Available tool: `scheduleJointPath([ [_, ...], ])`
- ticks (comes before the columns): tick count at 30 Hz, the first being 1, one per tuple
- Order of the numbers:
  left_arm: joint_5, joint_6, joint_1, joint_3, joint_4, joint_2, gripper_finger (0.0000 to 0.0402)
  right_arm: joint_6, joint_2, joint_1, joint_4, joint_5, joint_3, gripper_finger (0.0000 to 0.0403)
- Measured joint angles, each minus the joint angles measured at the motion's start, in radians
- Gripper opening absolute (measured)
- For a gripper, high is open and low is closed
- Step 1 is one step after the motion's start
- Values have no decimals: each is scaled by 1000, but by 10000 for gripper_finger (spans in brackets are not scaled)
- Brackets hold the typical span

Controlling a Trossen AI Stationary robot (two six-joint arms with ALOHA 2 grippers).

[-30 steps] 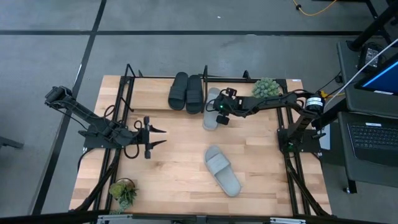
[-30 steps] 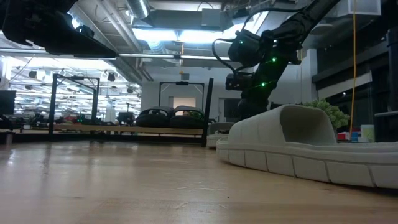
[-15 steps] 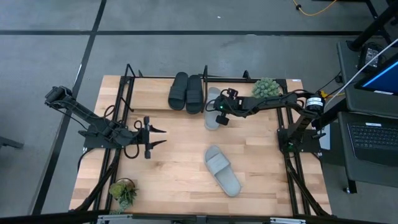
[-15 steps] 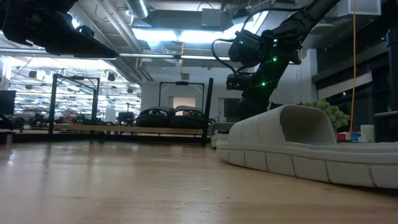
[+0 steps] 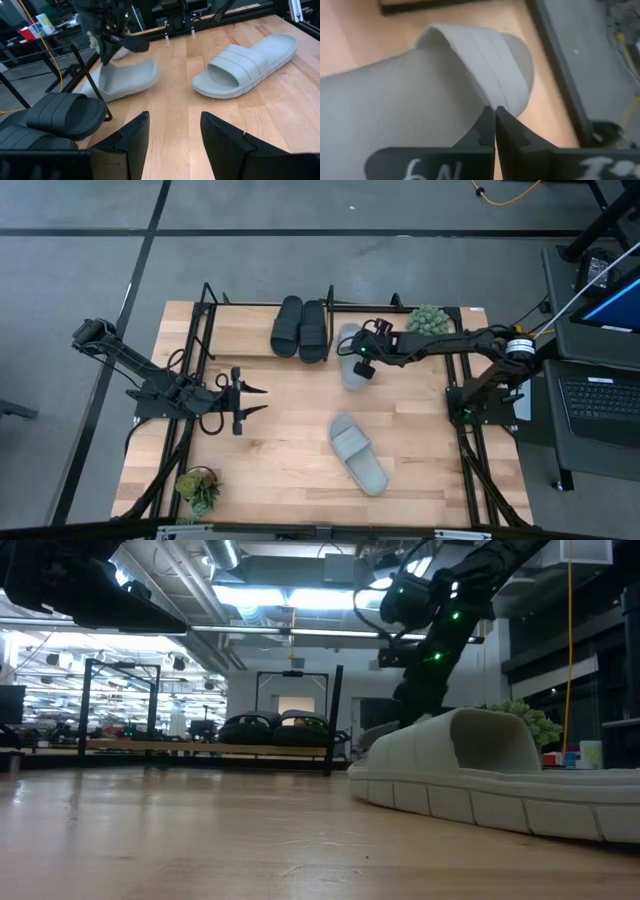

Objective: Pick and place slides into the shelf
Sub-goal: Put the top gray slides on the shelf

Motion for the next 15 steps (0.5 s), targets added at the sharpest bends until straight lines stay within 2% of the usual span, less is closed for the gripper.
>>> scheduleJointPath([
  [11, 0, 0, 0, 0, 8, 0, 169, 21, -194, 9, -58, 76, 0, 0],
  [15, 0, 1, 0, 0, 31, 0, 169, 19, -272, 31, -52, 138, 0, 0],
])
